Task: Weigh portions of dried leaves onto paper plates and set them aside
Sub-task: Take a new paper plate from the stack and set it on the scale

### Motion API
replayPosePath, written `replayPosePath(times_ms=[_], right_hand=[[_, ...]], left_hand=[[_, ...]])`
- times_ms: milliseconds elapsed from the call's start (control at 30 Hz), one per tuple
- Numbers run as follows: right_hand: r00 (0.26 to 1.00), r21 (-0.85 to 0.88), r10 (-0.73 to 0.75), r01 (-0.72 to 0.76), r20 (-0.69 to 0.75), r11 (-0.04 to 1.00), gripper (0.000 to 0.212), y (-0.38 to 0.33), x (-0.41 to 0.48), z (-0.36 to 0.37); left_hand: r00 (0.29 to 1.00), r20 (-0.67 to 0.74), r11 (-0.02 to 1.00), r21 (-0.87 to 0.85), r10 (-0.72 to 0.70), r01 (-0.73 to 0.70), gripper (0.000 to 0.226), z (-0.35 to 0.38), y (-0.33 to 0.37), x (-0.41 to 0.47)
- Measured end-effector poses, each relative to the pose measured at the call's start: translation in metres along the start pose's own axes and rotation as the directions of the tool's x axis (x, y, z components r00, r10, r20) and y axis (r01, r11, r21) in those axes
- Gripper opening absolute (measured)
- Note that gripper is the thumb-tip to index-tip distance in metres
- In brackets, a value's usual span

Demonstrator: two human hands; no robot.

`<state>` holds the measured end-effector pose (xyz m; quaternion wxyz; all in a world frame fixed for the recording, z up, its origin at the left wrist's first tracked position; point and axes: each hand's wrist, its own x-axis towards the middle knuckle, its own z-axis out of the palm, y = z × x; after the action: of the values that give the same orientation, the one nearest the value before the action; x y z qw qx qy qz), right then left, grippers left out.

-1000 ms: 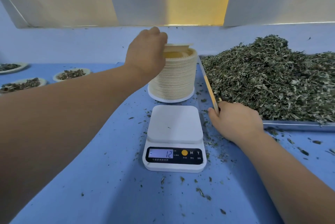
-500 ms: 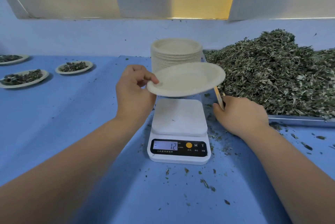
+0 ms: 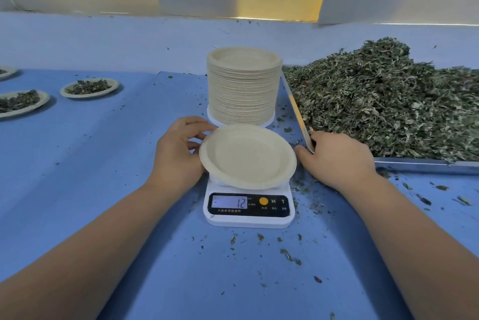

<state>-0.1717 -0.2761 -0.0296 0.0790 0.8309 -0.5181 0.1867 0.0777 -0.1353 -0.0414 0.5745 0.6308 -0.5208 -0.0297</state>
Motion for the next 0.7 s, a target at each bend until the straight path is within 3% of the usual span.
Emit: replayPosePath(times_ms=[133,233,333,400,500,600,700], right_hand=[[1.000,-0.008,-0.020,0.020,-0.006,1.000,0.042,0.003,-0.002,-0.002],[0.998,-0.010,-0.062,0.062,0.026,0.998,0.041,0.005,-0.002,-0.005],[0.988,0.186,-0.017,-0.011,0.150,0.982,0.030,0.012,-0.001,-0.018],[0.975,0.293,-0.011,-0.057,0.224,0.954,0.026,0.019,-0.001,-0.027],[0.997,0.374,0.023,-0.052,0.080,0.926,0.047,0.029,0.000,-0.030],[0.988,0.149,0.075,-0.055,-0.132,0.987,0.060,0.041,0.002,-0.025],[0.975,-0.017,0.205,-0.204,0.090,0.979,0.082,0.048,0.005,-0.017]], left_hand=[[0.999,0.011,0.958,0.284,-0.049,0.044,0.056,-0.009,-0.016,0.002],[0.991,-0.002,0.947,0.293,-0.136,0.131,0.052,-0.013,-0.023,0.001],[0.972,-0.030,0.963,0.136,-0.231,0.233,0.044,-0.013,-0.021,0.002],[0.956,-0.049,0.952,-0.121,-0.289,0.282,0.037,-0.013,-0.013,0.001],[0.948,-0.008,0.868,-0.404,-0.318,0.288,0.034,-0.011,-0.001,0.000],[0.909,0.125,0.776,-0.482,-0.398,0.406,0.032,-0.003,0.006,-0.002],[0.849,0.252,0.706,-0.474,-0.464,0.527,0.036,0.002,0.008,-0.003]])
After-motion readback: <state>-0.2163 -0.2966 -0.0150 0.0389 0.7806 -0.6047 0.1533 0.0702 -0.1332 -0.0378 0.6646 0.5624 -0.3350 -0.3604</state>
